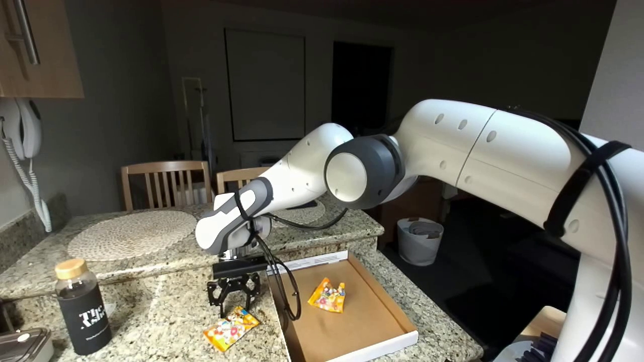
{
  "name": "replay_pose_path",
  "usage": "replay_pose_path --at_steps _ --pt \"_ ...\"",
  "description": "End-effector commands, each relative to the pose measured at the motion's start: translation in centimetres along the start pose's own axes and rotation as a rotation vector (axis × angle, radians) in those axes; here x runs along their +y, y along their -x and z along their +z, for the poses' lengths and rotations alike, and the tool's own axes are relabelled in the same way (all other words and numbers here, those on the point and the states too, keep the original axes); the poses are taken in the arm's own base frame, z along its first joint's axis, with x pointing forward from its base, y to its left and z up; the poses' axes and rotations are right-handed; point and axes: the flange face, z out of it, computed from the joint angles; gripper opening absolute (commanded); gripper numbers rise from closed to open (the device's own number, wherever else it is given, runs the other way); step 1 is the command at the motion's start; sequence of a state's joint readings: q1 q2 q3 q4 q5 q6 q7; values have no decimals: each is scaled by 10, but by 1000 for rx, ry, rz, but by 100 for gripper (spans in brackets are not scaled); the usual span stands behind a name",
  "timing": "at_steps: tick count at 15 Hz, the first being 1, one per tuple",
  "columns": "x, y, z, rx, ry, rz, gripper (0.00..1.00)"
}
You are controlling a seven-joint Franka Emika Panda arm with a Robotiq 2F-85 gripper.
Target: Put the sachets in the box
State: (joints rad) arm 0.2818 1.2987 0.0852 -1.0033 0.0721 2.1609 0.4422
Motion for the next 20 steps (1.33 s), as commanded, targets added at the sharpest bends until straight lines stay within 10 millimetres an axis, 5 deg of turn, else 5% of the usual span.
replay_pose_path --at_steps 1,6,11,12,13,15,20 --pt "-5 4 3 -10 -13 24 42" --pt "-10 4 -1 -2 -24 29 10" --pt "-9 1 -5 16 -34 52 3" --pt "-9 0 -6 16 -39 58 5" --pt "-8 0 -7 21 -45 66 30" --pt "-9 3 -6 23 -38 64 35" --pt "-14 7 -7 66 -42 107 65"
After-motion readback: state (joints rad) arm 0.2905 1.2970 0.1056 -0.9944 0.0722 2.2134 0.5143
